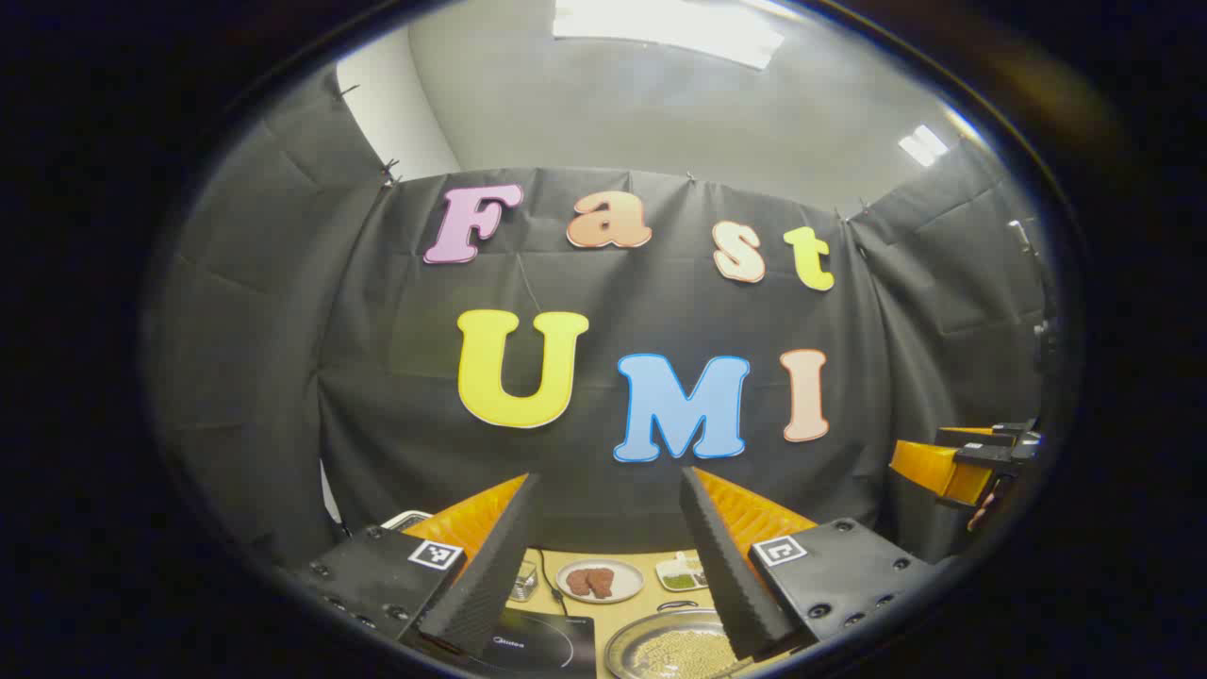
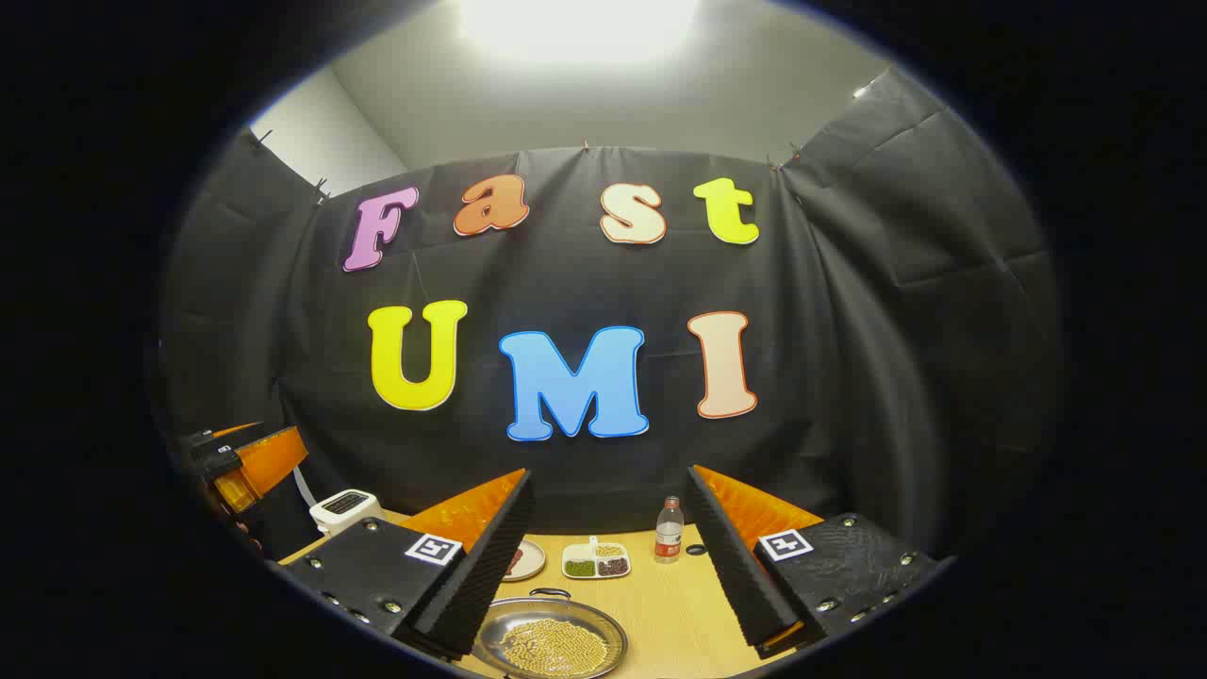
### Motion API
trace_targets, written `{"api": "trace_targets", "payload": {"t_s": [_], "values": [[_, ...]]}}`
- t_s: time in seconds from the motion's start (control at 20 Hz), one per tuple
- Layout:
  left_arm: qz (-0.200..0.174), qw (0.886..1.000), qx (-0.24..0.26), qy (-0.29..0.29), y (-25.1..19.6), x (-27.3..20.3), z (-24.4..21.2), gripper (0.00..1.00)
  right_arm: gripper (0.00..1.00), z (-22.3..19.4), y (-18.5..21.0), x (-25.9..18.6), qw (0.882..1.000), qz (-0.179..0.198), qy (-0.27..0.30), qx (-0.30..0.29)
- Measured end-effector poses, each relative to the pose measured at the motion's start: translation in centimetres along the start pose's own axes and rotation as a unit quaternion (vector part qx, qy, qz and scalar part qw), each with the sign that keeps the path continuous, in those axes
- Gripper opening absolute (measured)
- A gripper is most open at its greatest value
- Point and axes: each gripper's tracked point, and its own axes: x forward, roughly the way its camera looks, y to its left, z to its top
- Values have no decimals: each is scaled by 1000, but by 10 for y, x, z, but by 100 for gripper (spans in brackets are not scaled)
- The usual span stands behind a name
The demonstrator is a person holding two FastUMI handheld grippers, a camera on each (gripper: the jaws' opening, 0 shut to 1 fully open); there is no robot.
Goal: First push the handle of the pot to place it horizontally, then grasp the pot with both hands and set it on the induction cooktop.
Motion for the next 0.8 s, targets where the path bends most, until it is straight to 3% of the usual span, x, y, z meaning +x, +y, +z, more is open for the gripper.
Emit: {"api": "trace_targets", "payload": {"t_s": [0.8], "values": [[-1, 1000, 4, 25, -8, 10, -17, 96, 99, -15, -2, 15, 1000, 3, 19, 3]]}}
